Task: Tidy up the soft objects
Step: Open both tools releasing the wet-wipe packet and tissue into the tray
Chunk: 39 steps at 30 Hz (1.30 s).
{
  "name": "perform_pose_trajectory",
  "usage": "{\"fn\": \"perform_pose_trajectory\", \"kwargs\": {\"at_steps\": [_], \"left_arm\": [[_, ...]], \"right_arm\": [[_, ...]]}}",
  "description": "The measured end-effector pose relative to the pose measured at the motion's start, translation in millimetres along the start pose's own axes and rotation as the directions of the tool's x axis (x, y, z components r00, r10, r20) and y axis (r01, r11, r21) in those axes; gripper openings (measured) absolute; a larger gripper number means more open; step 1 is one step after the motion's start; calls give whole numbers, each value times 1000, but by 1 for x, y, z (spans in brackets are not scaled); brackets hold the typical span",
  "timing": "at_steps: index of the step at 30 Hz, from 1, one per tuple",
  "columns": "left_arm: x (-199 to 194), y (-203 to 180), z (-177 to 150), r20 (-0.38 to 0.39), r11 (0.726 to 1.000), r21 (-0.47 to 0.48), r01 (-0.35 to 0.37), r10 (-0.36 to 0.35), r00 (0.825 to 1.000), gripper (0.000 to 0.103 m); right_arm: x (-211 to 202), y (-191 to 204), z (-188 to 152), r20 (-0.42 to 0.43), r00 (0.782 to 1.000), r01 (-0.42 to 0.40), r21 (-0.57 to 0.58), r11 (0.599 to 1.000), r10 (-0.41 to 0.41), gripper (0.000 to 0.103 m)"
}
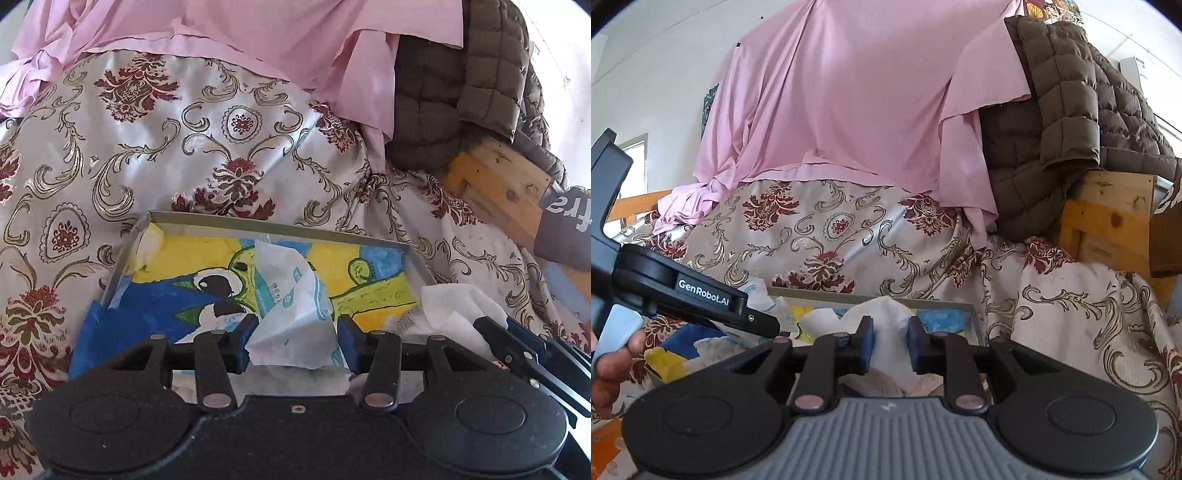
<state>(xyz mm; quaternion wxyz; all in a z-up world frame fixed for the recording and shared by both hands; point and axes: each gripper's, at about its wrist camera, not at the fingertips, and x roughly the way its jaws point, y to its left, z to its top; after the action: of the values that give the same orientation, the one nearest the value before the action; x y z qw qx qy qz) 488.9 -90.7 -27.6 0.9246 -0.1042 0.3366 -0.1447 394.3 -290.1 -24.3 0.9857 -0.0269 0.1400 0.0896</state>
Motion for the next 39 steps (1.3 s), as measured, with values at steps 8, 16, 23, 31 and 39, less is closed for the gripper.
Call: {"fn": "perform_pose_trajectory", "kwargs": {"at_steps": [8, 16, 23, 31, 39], "left_arm": [[3, -5, -1, -19, 1000, 8, 2, -1, 1000, 60], [-2, -4, -1, -6, 1000, 4, -6, 6, 1000, 72], [-16, -5, -2, 23, 1000, 4, -12, 12, 1000, 81], [-49, -10, -11, 116, 999, -27, -38, 41, 992, 86], [-96, -22, -18, 191, 999, -14, -32, 34, 981, 96]], "right_arm": [[3, 1, -2, -15, 1000, -1, 7, 1000, 1, 46], [-2, 5, 0, 0, 1000, 7, -12, 1000, -7, 62], [-8, 3, 6, 6, 1000, 23, -10, 1000, -23, 73], [-44, 1, 25, 59, 997, 49, 10, 999, -49, 88], [-83, -4, 36, 57, 995, 78, 63, 995, -81, 99]]}}
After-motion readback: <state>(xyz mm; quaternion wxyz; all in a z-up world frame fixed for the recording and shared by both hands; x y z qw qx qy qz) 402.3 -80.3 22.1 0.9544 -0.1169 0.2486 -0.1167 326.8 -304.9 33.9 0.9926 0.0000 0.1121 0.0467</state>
